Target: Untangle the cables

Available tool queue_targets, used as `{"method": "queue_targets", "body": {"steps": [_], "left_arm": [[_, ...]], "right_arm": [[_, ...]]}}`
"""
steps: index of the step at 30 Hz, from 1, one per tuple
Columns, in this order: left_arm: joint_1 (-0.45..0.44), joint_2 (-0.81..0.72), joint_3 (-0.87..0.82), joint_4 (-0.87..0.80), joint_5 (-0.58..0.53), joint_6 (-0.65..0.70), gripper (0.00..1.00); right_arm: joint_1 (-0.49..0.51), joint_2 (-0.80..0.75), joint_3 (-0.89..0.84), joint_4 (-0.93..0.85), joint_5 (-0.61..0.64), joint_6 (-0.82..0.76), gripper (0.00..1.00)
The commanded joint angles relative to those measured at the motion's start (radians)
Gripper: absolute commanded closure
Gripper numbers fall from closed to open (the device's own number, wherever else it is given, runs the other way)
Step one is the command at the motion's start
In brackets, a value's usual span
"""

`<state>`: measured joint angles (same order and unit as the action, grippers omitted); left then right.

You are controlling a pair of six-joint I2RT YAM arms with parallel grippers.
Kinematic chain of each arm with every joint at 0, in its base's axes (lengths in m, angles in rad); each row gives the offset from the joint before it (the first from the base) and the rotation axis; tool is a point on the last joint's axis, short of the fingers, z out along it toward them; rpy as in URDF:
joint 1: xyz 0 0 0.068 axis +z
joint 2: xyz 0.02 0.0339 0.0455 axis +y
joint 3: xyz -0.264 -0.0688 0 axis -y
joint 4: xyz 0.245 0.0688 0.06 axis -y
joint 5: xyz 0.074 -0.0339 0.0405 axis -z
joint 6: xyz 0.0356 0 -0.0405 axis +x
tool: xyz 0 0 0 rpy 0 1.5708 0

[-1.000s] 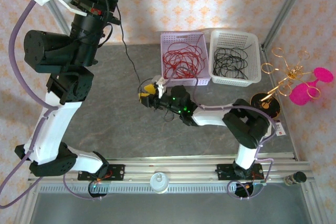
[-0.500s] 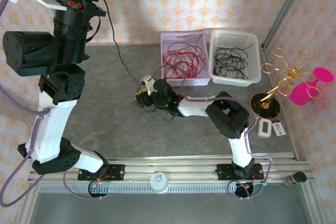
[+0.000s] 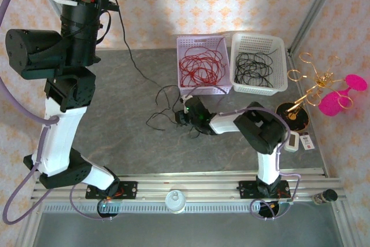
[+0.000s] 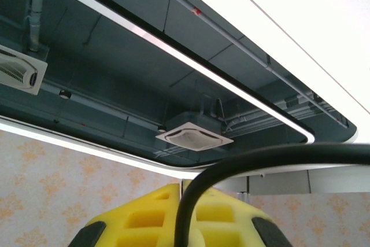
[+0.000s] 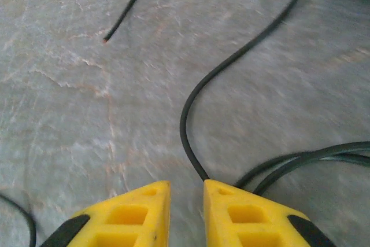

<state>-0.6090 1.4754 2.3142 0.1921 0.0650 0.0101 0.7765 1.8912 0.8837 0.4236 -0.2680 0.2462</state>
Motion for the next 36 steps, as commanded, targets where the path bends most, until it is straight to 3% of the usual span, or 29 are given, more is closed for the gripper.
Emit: {"method": "queue_targets", "body": {"steps": [1,3,5,12,14,19,25,30,36], "left_arm": [[-0.002,-0.007,0.004,0.004,-0.005,0.025,1.00],[-0.003,-0.010,-0.018,0.017,-0.008,0.024,1.00],[-0.003,-0.009,-0.024,0.020,-0.007,0.018,1.00],[-0.003,-0.004,-0.020,0.024,0.012,0.002,1.00],[-0.003,-0.004,-0.020,0.020,0.011,0.003,1.00],[-0.003,-0.004,-0.023,0.012,0.012,0.001,1.00],[-0.003,-0.003,-0.033,0.013,0.011,-0.008,1.00],[-0.003,-0.003,-0.034,0.006,-0.011,-0.009,1.00],[-0.003,0.006,-0.029,-0.022,-0.144,0.046,1.00]], "right_arm": [[0.009,-0.138,-0.084,0.092,-0.006,-0.045,0.75],[0.013,-0.212,-0.120,0.120,-0.002,-0.108,0.62],[0.017,-0.246,-0.130,0.114,0.015,-0.172,0.56],[0.012,-0.354,-0.190,0.104,0.058,-0.297,0.49],[0.010,-0.379,-0.200,0.096,0.004,-0.322,0.49],[0.030,-0.373,-0.255,0.202,-0.270,-0.389,0.45],[0.069,-0.218,-0.136,0.226,-0.314,-0.431,0.44],[0.064,-0.067,0.003,0.199,-0.194,-0.394,0.58],[0.032,-0.108,-0.056,0.172,-0.099,-0.334,1.00]]}}
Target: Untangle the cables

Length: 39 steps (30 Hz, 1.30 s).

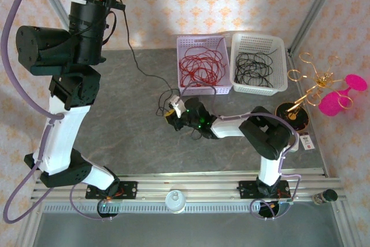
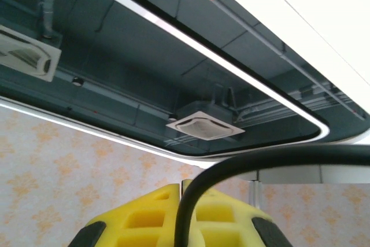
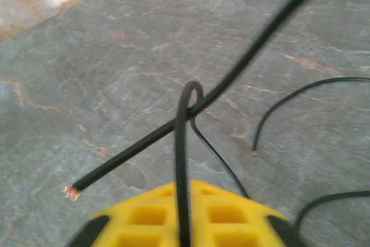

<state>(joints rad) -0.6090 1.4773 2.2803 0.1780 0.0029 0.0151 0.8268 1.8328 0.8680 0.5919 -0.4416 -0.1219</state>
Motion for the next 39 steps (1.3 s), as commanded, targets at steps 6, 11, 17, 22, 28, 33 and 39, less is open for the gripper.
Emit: {"method": "queue_targets", "body": {"steps": [6,11,17,22,28,33,39], "left_arm": [[-0.001,0.026,0.001,-0.003,-0.165,0.089,1.00],[-0.001,0.038,0.002,0.025,-0.246,0.139,1.00],[0.011,0.029,0.008,0.025,-0.338,0.228,1.00],[0.113,0.035,0.021,0.001,-0.410,0.262,1.00],[0.264,0.024,-0.047,-0.053,-0.334,0.138,1.00],[0.265,-0.008,-0.149,-0.051,-0.214,0.081,1.00],[0.265,-0.059,-0.265,-0.060,-0.169,0.050,1.00]], "right_arm": [[-0.038,-0.192,-0.205,-0.064,0.194,0.055,1.00],[-0.107,-0.258,-0.335,-0.019,0.215,0.160,1.00],[-0.196,-0.317,-0.440,0.056,0.243,0.223,1.00],[-0.246,-0.345,-0.490,0.066,0.248,0.225,1.00],[-0.250,-0.345,-0.508,0.082,0.251,0.224,1.00],[-0.250,-0.398,-0.485,0.079,0.123,0.216,0.76],[-0.248,-0.525,-0.398,-0.010,0.039,0.201,0.53]]}}
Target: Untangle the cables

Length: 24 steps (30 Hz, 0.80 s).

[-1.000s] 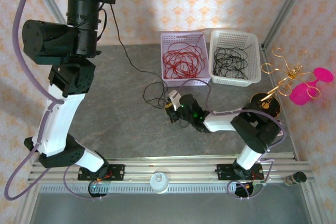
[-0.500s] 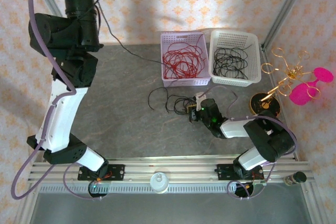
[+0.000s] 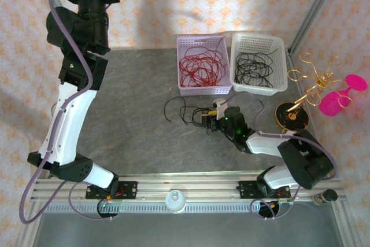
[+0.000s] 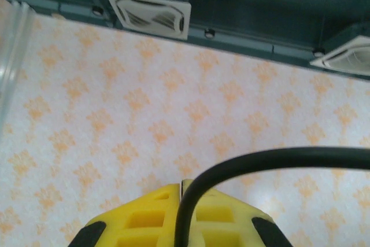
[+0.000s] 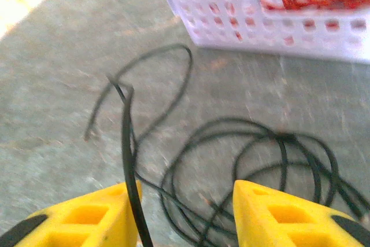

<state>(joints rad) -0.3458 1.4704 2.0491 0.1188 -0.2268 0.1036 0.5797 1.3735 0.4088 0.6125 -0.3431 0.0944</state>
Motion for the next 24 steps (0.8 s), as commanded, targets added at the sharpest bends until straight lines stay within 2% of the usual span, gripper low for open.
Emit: {"method": "queue_targets", "body": {"steps": [1,6,9,12,17,19,22,24], "left_arm": [[0.002,-0.065,-0.058,-0.001,0.069,-0.050,1.00],[0.001,-0.112,-0.128,-0.017,0.115,-0.111,1.00],[0.001,-0.142,-0.169,-0.013,0.149,-0.156,1.00],[0.002,-0.168,-0.212,-0.003,0.188,-0.197,1.00],[-0.001,-0.213,-0.275,0.010,0.232,-0.261,1.00],[-0.001,-0.232,-0.310,0.029,0.261,-0.294,1.00],[-0.009,-0.257,-0.369,0.067,0.348,-0.336,1.00],[-0.015,-0.273,-0.405,0.090,0.393,-0.359,1.00]], "right_arm": [[-0.001,-0.090,0.083,-0.051,-0.073,-0.025,0.50],[-0.001,-0.161,0.234,-0.169,-0.165,-0.085,0.41],[-0.001,-0.152,0.354,-0.232,-0.293,-0.128,0.38],[0.003,-0.130,0.447,-0.196,-0.401,-0.123,0.37],[0.046,-0.060,0.601,-0.107,-0.469,-0.138,0.32],[0.094,-0.016,0.694,-0.151,-0.504,-0.199,0.30],[0.176,0.060,0.838,-0.251,-0.485,-0.355,0.27],[0.195,0.131,0.928,-0.287,-0.490,-0.399,0.26]]}}
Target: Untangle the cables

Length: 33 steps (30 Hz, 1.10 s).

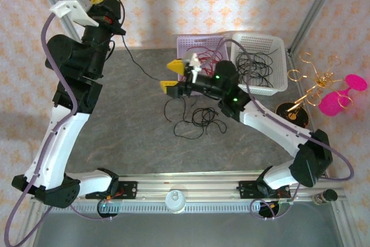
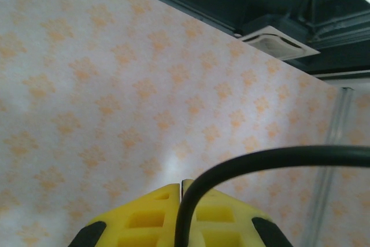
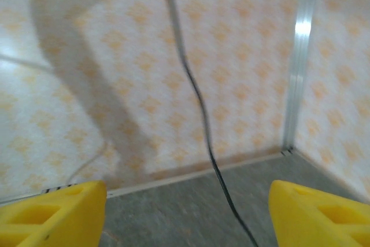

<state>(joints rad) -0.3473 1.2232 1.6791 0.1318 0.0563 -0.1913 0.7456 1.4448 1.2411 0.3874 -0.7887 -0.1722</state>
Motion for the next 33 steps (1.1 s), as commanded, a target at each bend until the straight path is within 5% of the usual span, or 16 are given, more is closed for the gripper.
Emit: {"method": "queue_targets", "body": {"steps": [1,11,16,22,26,33], "left_arm": [[-0.020,-0.033,-0.051,0.092,0.122,-0.078,1.00],[-0.068,-0.059,-0.092,0.089,0.114,-0.073,1.00],[-0.072,-0.070,-0.097,0.089,0.111,-0.069,1.00],[-0.074,-0.103,-0.114,0.077,0.064,-0.035,1.00],[-0.074,-0.129,-0.144,0.073,0.018,-0.020,1.00],[-0.074,-0.210,-0.282,0.097,-0.027,-0.033,0.44]], "right_arm": [[0.030,0.103,0.144,-0.070,-0.062,-0.134,0.26],[0.101,0.369,0.410,-0.122,-0.228,-0.075,0.28],[0.104,0.420,0.447,-0.121,-0.114,-0.020,0.38],[0.074,0.373,0.390,-0.167,-0.007,0.052,0.81],[0.052,0.265,0.297,-0.182,0.056,0.071,0.92],[-0.016,0.168,0.495,-0.521,0.295,0.054,1.00]]}}
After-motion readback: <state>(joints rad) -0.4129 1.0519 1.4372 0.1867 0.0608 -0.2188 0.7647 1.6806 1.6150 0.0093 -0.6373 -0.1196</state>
